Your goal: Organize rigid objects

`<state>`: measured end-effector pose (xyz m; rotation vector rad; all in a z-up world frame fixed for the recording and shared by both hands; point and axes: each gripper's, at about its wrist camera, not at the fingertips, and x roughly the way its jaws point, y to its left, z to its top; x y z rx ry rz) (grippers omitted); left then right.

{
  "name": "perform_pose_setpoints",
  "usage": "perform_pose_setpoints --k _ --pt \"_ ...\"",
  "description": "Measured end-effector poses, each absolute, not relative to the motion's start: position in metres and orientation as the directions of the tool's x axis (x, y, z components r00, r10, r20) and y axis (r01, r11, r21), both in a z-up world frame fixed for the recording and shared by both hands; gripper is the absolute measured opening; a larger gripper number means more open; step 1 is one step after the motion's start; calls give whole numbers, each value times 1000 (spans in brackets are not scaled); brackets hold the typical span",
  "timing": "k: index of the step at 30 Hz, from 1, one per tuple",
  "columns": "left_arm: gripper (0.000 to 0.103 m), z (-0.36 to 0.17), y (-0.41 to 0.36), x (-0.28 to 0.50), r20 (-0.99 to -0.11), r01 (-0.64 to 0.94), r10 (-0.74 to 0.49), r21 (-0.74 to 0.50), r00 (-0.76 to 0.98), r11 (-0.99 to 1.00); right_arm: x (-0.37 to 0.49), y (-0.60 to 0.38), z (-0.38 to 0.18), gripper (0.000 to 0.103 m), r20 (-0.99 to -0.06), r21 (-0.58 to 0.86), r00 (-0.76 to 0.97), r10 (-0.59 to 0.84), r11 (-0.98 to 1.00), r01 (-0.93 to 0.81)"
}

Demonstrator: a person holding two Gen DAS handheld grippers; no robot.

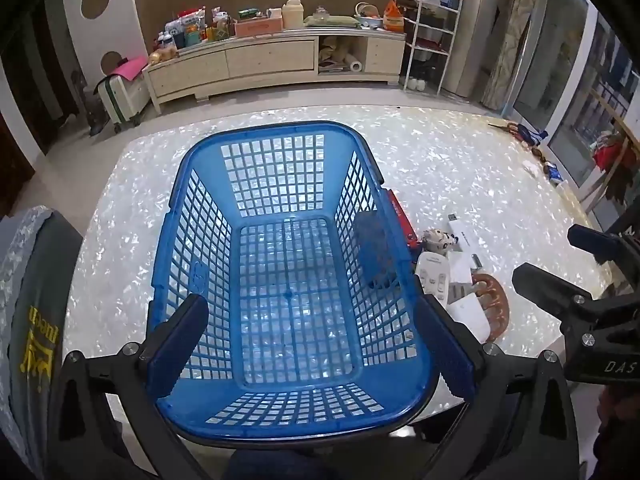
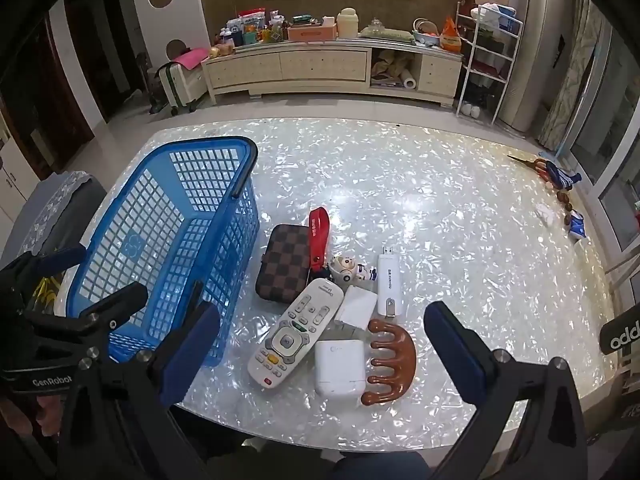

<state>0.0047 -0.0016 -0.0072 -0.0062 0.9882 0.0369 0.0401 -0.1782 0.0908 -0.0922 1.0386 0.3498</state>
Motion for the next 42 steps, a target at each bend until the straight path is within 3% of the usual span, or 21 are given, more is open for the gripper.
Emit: perform_pose_setpoints --k 42 --pt "102 -2 0 -2 -829 -20 -16 -32 559 999 40 -168 90 103 -867 89 440 233 942 -323"
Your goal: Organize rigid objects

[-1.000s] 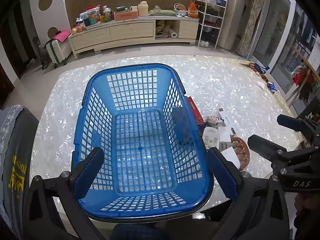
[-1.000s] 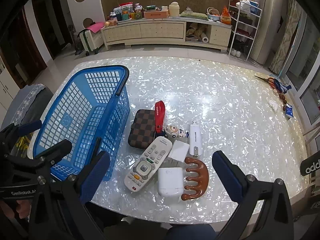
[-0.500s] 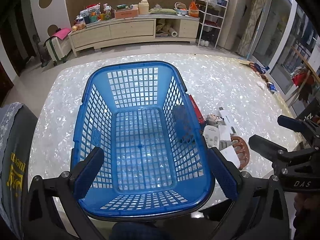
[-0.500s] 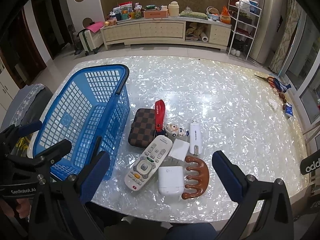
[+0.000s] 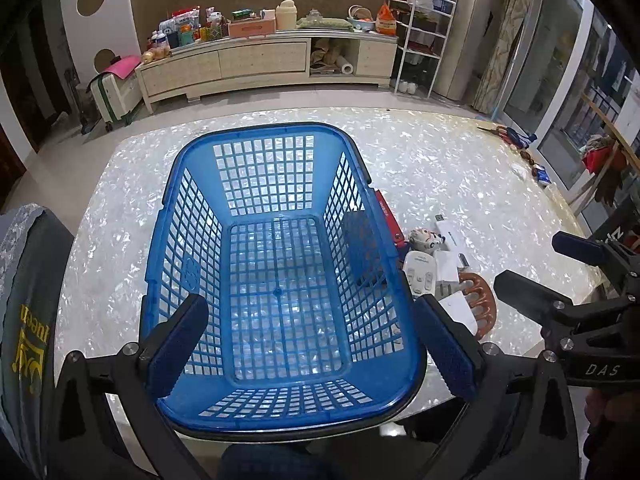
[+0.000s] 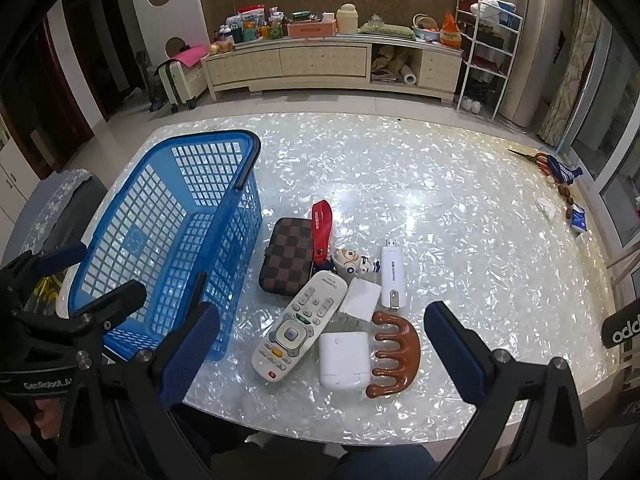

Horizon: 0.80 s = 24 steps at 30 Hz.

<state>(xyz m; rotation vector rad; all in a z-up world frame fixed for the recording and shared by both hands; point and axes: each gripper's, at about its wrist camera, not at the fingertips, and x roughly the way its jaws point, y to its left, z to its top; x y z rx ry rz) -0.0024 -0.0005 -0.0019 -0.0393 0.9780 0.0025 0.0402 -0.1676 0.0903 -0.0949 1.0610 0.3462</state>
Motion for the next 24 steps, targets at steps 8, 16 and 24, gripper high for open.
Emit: perform_pose_setpoints --k 8,16,24 --pt "102 -3 2 -2 -831 -26 -13 -33 556 999 39 -167 89 103 -869 100 433 241 941 -325" --pt "102 -3 3 -3 -831 -27 -11 -31 555 999 39 -167 89 103 -869 106 429 247 939 -326" --pt "102 -2 4 -4 -831 -20 -18 -35 557 999 38 -169 88 103 -866 112 432 250 941 -319"
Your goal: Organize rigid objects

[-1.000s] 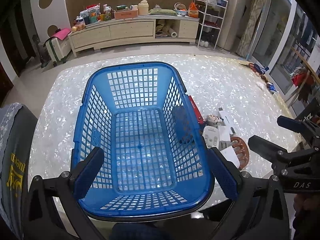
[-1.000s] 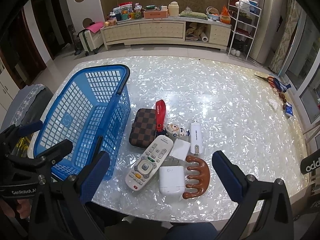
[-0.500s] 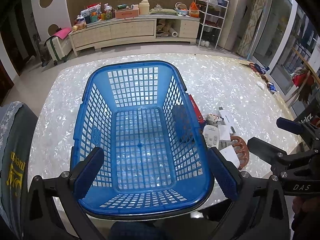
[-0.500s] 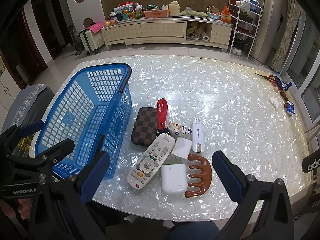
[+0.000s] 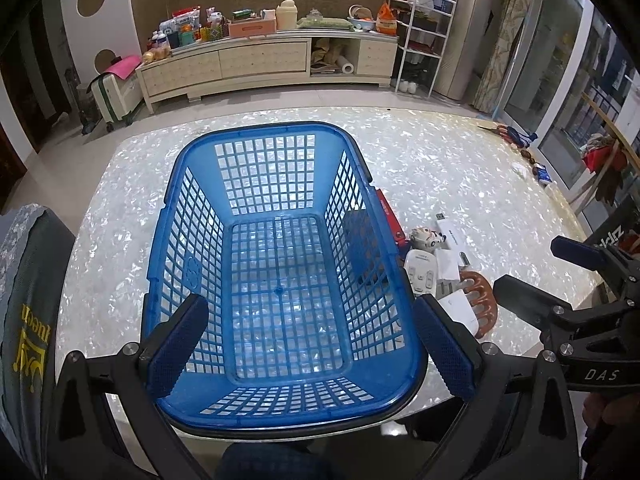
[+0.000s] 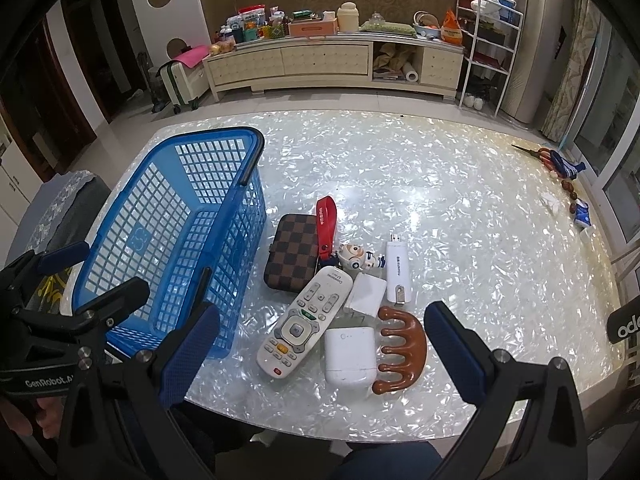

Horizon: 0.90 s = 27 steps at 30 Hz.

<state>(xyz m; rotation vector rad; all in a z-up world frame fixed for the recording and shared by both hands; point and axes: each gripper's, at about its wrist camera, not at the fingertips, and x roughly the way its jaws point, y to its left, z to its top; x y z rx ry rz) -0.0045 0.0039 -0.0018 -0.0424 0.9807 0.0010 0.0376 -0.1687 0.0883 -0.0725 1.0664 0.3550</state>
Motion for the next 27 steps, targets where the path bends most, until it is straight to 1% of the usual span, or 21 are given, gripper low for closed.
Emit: perform_pose_setpoints --k 10,17,19,27 --pt "102 3 13 -5 -832 -29 2 -17 554 999 37 -169 89 103 -863 99 445 239 944 -315" --pt "102 2 38 -3 -858 -55 41 15 513 998 36 -172 94 103 -824 -103 559 96 944 -314" --pt "102 1 47 -2 -867 -65 58 30 496 997 39 -176 92 103 -825 -140 562 60 941 -307" --pt "102 1 74 -1 -882 -73 85 58 464 996 50 -198 76 103 -876 -110 479 54 945 -308"
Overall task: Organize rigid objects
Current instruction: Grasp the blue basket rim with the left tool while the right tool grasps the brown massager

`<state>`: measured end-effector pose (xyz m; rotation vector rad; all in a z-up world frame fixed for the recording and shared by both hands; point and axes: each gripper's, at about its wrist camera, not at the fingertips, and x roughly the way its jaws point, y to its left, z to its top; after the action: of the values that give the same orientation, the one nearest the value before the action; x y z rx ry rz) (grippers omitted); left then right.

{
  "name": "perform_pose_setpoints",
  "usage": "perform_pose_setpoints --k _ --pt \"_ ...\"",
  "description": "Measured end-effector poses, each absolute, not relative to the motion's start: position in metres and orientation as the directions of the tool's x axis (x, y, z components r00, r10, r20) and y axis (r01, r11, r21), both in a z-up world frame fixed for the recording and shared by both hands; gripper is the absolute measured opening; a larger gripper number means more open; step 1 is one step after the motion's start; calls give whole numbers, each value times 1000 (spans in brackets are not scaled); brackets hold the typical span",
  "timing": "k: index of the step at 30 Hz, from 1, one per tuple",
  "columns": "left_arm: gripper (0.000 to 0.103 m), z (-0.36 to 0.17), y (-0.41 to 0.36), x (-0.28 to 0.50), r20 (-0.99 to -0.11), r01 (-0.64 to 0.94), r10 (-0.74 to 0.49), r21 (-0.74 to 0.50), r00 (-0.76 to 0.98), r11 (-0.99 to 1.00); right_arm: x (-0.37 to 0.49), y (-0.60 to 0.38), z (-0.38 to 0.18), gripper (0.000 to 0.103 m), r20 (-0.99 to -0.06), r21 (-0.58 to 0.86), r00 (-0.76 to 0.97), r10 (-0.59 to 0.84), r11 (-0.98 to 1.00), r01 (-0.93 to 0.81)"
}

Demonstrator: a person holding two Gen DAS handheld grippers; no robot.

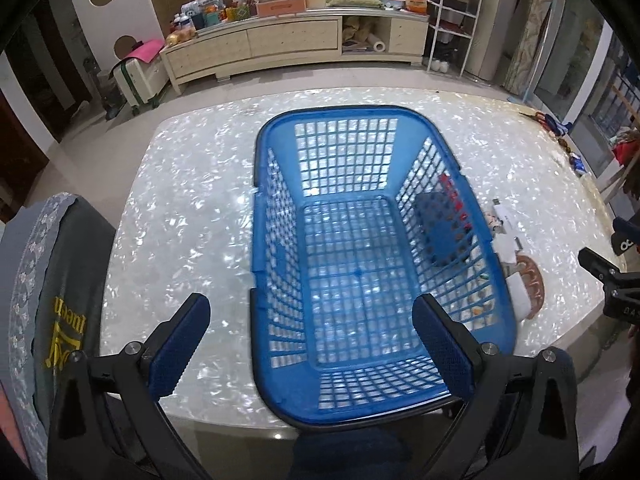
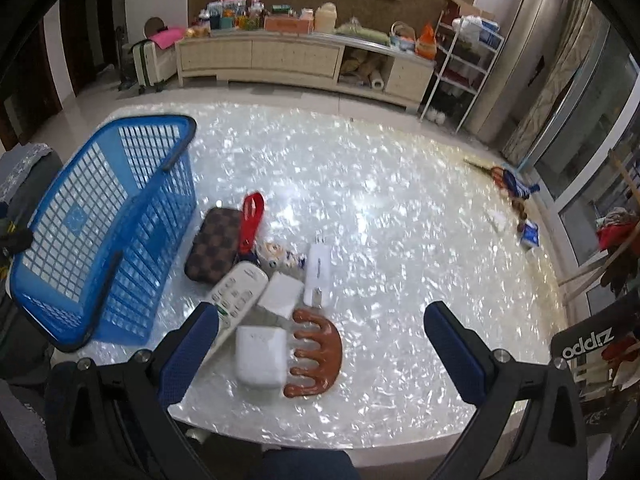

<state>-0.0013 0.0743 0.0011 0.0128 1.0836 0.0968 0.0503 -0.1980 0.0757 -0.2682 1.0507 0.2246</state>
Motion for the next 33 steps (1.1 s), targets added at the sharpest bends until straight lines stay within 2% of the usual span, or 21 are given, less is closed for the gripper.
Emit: perform_pose_setpoints --k 4,13,17,21,28,33 --pt "99 -3 83 0 -895 -54 72 54 440 997 50 -203 66 103 -902 -67 423 90 937 -342" --pt "72 -28 96 15 -942 -29 82 77 325 997 60 -212 42 103 -942 -58 328 68 931 -359" --pt "54 -43 109 22 -963 -53 75 63 259 997 67 -225 26 103 -958 -58 285 40 943 -328" --pt "49 -54 117 26 -969 -57 65 53 240 997 72 -229 12 103 -966 -85 259 2 942 -324" --pt "28 -71 119 34 -980 -58 33 22 198 998 81 -229 -18 103 -986 -55 166 1 941 -333" --pt "18 -80 119 39 -983 -65 -6 -18 181 998 84 -225 -35 103 -989 -77 146 -27 933 -351"
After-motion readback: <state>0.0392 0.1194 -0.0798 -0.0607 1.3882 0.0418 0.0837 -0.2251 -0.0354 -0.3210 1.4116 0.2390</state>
